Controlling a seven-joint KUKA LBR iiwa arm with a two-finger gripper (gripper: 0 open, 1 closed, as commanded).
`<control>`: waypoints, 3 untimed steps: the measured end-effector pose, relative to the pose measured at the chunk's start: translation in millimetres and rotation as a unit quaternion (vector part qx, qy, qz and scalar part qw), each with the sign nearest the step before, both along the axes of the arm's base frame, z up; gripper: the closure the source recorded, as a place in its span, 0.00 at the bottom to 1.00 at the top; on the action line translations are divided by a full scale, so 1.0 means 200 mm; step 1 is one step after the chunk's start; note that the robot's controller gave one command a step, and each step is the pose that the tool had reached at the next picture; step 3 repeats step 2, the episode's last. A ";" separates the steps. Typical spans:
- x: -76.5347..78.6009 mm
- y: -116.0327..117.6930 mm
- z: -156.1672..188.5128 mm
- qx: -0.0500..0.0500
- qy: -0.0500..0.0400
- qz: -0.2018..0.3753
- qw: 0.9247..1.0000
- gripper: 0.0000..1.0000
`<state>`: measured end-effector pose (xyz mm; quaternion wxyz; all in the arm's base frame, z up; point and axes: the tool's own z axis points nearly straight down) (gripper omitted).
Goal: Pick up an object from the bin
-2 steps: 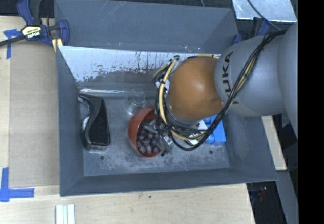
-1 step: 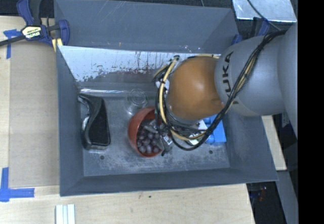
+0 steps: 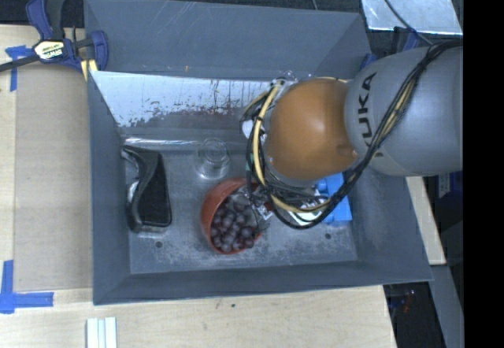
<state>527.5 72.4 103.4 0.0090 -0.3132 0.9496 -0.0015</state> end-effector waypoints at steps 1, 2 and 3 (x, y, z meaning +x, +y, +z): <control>0.00 0.00 0.19 0.000 0.000 0.000 1.000 1.00; 0.01 0.00 0.28 0.000 -0.003 -0.001 1.000 1.00; 0.01 0.00 0.28 0.000 -0.003 -0.001 1.000 1.00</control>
Offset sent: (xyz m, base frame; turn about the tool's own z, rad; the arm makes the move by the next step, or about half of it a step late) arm -0.0003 -0.0003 0.0470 -0.0008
